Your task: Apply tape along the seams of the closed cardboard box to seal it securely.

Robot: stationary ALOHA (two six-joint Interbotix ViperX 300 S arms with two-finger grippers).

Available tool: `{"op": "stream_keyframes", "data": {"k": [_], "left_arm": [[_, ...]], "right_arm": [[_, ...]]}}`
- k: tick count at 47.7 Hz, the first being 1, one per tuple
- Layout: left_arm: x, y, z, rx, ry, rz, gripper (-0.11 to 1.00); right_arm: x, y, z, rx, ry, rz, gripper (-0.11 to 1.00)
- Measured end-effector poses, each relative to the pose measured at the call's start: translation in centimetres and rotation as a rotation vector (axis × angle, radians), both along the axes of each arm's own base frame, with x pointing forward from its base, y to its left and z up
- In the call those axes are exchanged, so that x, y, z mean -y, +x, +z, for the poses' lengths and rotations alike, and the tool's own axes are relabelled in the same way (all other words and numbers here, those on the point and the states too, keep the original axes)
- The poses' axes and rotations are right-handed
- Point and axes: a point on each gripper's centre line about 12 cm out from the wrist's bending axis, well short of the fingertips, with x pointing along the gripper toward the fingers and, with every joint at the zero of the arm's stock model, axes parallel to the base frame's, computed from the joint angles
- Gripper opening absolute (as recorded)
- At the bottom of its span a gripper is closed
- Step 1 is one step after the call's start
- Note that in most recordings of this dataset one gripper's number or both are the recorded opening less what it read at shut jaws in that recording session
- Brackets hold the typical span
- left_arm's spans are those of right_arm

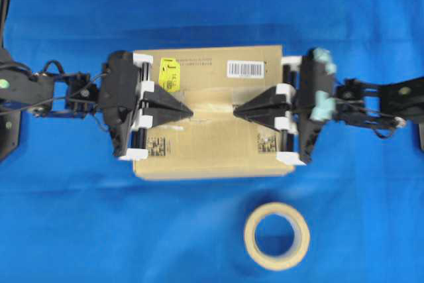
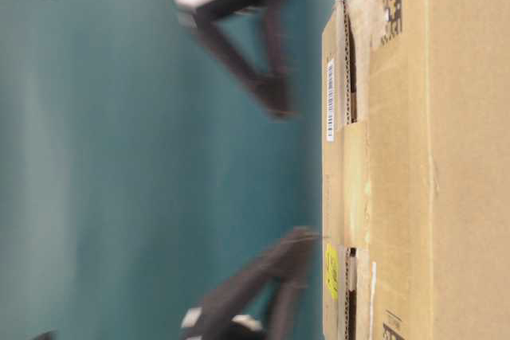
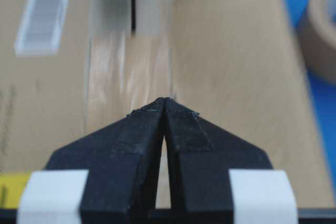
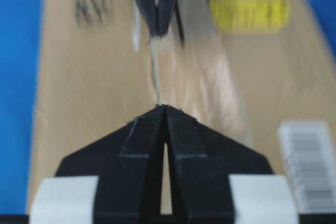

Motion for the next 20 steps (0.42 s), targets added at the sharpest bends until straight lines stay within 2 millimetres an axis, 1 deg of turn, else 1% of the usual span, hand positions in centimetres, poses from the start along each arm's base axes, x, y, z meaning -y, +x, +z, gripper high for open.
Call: {"op": "stream_keyframes", "data": {"k": [7, 20], "left_arm": [[0.0, -1.3, 2.3, 0.034, -0.004, -0.001, 0.0], [0.0, -5.8, 3.1, 0.072, -0.006, -0.004, 0.0]], "right_arm": [[0.0, -1.9, 2.7, 0.053, -0.031, 0.027, 0.01], [0.2, -6.6, 4.5, 0.1, -0.019, 0.046, 0.01]]}}
